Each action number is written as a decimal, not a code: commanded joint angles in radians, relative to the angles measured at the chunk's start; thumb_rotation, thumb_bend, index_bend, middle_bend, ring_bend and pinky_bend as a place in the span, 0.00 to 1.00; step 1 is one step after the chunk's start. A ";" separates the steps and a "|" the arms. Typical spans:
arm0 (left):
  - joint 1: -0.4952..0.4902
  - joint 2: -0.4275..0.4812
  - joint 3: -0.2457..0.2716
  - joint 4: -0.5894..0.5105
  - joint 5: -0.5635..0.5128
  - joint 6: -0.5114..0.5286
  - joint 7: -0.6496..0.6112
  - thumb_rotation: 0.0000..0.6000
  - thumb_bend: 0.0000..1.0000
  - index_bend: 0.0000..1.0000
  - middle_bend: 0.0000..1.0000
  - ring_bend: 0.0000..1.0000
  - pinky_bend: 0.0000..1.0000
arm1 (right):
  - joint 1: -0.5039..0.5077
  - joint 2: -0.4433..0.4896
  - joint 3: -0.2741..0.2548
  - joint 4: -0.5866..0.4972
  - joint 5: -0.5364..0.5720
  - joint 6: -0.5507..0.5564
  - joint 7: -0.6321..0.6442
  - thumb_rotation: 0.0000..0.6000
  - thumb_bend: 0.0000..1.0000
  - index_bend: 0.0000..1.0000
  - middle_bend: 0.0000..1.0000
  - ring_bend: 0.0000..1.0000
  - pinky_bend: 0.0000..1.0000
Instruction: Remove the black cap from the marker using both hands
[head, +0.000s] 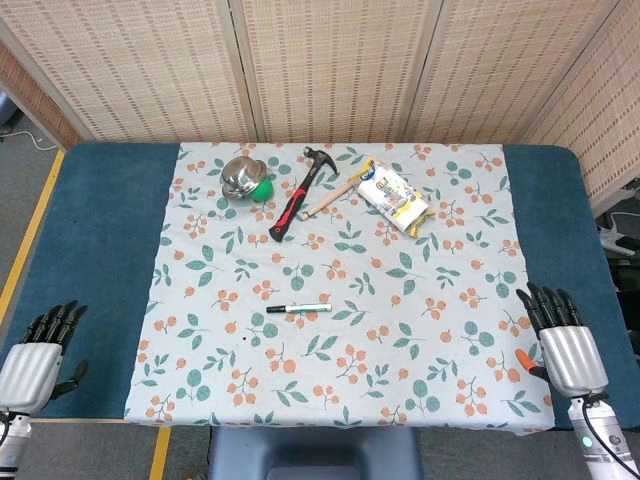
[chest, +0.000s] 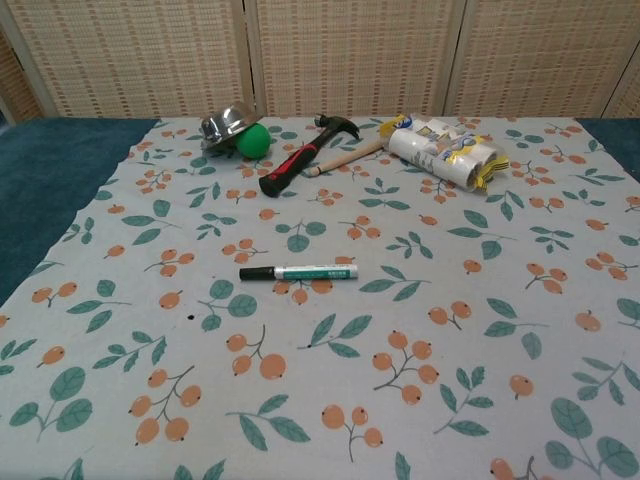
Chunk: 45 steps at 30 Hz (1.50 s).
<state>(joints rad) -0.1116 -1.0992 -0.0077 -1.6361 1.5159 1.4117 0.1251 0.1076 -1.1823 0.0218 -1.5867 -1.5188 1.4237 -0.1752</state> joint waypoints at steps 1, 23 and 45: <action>0.007 -0.014 0.004 0.032 0.008 0.034 -0.021 1.00 0.38 0.00 0.00 0.00 0.11 | 0.002 0.000 -0.005 0.004 -0.010 -0.010 -0.001 1.00 0.12 0.00 0.00 0.00 0.00; -0.020 -0.038 0.010 0.014 0.017 0.000 0.057 1.00 0.38 0.00 0.00 0.00 0.11 | 0.351 -0.272 0.150 -0.173 0.110 -0.403 -0.526 1.00 0.21 0.13 0.21 0.00 0.00; -0.022 -0.017 0.015 0.006 0.003 -0.017 0.035 1.00 0.40 0.00 0.00 0.00 0.11 | 0.670 -0.687 0.208 0.275 0.350 -0.549 -0.699 1.00 0.29 0.35 0.37 0.05 0.00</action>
<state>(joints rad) -0.1331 -1.1163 0.0073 -1.6298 1.5188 1.3952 0.1596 0.7555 -1.8436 0.2251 -1.3389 -1.1827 0.8830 -0.8781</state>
